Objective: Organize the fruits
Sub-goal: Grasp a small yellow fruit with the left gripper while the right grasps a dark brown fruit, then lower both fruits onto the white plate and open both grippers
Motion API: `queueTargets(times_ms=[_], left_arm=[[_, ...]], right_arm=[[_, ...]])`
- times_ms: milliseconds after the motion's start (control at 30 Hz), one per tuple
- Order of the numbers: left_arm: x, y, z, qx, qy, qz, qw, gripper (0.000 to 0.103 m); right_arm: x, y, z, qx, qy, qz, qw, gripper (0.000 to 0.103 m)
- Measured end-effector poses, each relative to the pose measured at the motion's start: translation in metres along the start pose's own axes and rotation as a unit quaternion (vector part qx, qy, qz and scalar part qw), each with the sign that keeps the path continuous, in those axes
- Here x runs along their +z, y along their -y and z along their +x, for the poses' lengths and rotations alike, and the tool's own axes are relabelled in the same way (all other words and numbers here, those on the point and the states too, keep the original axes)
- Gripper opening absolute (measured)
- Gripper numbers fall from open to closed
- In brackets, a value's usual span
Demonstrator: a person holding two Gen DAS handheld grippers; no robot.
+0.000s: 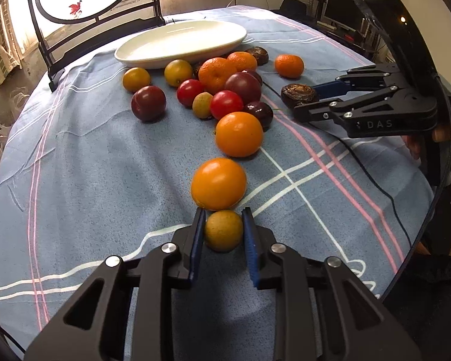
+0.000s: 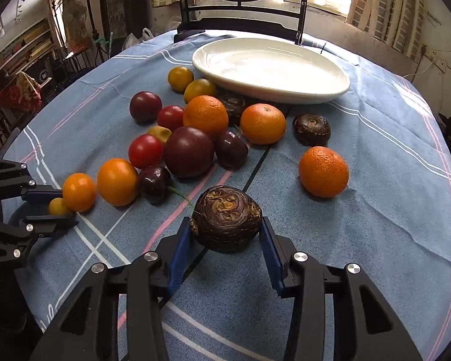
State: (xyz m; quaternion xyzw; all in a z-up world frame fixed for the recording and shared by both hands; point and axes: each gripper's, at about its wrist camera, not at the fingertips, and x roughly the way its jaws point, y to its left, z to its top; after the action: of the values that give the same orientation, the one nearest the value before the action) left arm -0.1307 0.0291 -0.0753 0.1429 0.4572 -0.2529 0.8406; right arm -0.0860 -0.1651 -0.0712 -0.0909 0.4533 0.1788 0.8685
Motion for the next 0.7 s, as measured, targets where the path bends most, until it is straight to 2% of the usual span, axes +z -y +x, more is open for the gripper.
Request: queueTargets(times_ms=[67, 167, 233, 333, 400, 533, 633, 700], left_arm=[[0.006, -0.004, -0.008, -0.003, 0.011, -0.002, 0.9999, 0.024], [0.031, -0.008, -0.021, 0.017, 0.039, 0.000, 0.9991, 0.024], [0.059, -0.011, -0.027, 0.044, 0.068, 0.008, 0.9966, 0.024], [0.113, -0.022, -0.028, 0.064, 0.115, -0.007, 0.9912, 0.024], [0.150, -0.031, -0.015, 0.077, 0.126, -0.025, 0.9888, 0.024], [0.208, -0.052, 0.036, 0.108, 0.097, -0.067, 0.9872, 0.024], [0.226, -0.068, 0.072, 0.117, 0.058, -0.088, 0.9874, 0.024], [0.231, -0.074, 0.086, 0.126, 0.050, -0.091, 0.9866, 0.025]], right_arm=[[0.003, 0.005, -0.009, 0.007, 0.008, 0.005, 1.000, 0.045], [0.019, 0.015, -0.024, 0.000, 0.032, 0.007, 0.999, 0.045], [0.038, 0.024, -0.032, -0.011, 0.055, 0.009, 0.998, 0.045], [0.071, 0.037, -0.035, -0.025, 0.089, 0.018, 0.996, 0.045], [0.097, 0.047, -0.026, -0.018, 0.096, 0.031, 0.995, 0.045], [0.135, 0.066, 0.010, -0.019, 0.077, 0.060, 0.995, 0.046], [0.151, 0.078, 0.035, -0.017, 0.057, 0.071, 0.996, 0.046], [0.158, 0.084, 0.047, -0.024, 0.055, 0.076, 0.995, 0.046]])
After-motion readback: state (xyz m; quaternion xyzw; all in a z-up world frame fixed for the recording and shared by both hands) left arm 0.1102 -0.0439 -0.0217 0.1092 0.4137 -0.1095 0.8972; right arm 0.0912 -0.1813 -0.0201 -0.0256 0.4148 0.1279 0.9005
